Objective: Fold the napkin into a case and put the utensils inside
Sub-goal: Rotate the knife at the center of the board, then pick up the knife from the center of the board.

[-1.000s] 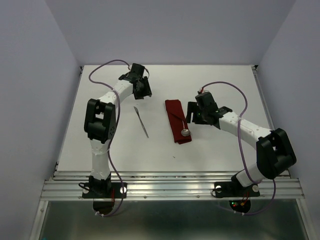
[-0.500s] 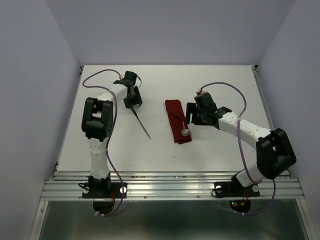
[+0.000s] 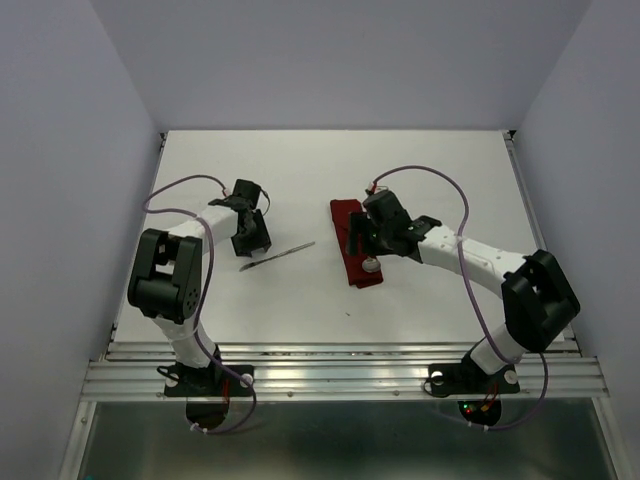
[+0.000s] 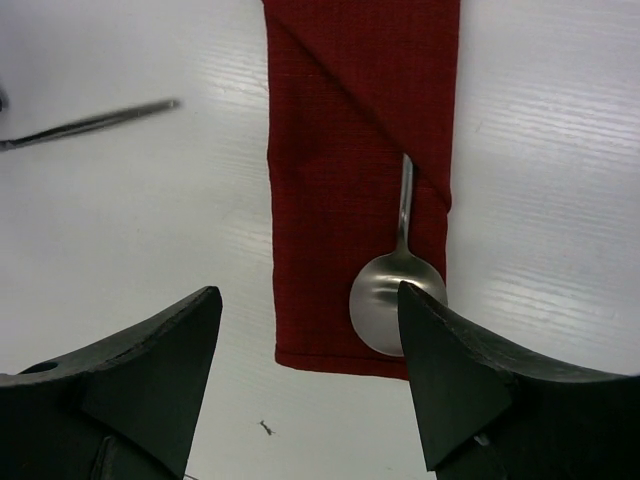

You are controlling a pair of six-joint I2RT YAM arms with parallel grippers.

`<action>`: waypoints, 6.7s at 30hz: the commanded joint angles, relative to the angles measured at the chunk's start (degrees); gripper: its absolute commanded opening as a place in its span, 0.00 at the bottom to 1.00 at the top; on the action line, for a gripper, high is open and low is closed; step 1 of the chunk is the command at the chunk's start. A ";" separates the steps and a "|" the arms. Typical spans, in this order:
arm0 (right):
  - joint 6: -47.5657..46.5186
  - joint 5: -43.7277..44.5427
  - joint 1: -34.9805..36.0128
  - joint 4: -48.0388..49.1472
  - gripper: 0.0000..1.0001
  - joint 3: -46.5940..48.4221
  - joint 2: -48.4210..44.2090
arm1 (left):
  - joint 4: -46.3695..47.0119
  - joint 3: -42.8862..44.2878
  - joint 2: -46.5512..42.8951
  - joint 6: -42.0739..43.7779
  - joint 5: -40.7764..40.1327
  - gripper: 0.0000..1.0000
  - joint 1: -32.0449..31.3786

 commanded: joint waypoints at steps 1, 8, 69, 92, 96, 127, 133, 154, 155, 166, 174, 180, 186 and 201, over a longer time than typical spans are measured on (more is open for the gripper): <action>1.77 0.55 3.10 1.55 0.76 3.14 1.99 | -6.81 -7.14 -4.80 -1.58 0.89 0.57 -0.99; 4.32 2.22 9.34 1.64 0.76 8.23 7.52 | -7.60 -10.57 -12.10 -4.57 6.51 0.57 -5.29; -9.92 3.02 19.63 -1.26 0.74 44.79 43.82 | -11.20 1.82 -21.33 -1.23 2.83 0.61 13.86; -16.16 16.28 19.63 -0.91 0.73 46.90 38.64 | -9.18 -2.84 -23.70 -1.32 3.54 0.61 17.20; -16.77 17.25 17.97 -0.56 0.73 52.43 42.68 | -8.92 -3.63 -24.32 -1.41 3.62 0.61 17.20; -19.33 25.51 15.85 -0.91 0.76 50.88 48.50 | -6.72 -5.56 -23.62 -0.80 5.21 0.61 17.38; -17.56 23.93 15.85 -0.82 0.75 44.81 43.92 | -6.63 -5.39 -23.27 -0.71 5.56 0.61 17.38; -17.30 9.80 15.85 1.46 0.75 39.44 33.46 | -6.37 -5.92 -23.36 -0.80 5.91 0.61 17.38; -16.87 8.13 15.85 1.38 0.75 39.53 33.55 | -6.37 -5.92 -23.27 -0.80 5.82 0.61 17.38; -11.24 1.25 18.31 -0.29 0.75 44.87 42.84 | -6.11 -6.62 -23.27 -0.80 5.56 0.61 17.38; -6.58 8.02 20.07 -3.63 0.73 47.88 48.49 | -5.84 -7.06 -23.36 -0.62 5.38 0.61 17.38; -6.31 10.39 20.07 -3.63 0.73 46.56 47.44 | -5.40 -7.41 -23.18 -0.44 5.73 0.61 17.38; -6.66 12.15 20.07 -4.77 0.73 48.05 47.70 | -5.32 -7.76 -23.44 -0.27 5.56 0.61 17.38; -6.58 11.11 20.07 -5.04 0.80 53.23 49.54 | -4.88 -8.64 -23.97 -0.09 6.00 0.61 17.38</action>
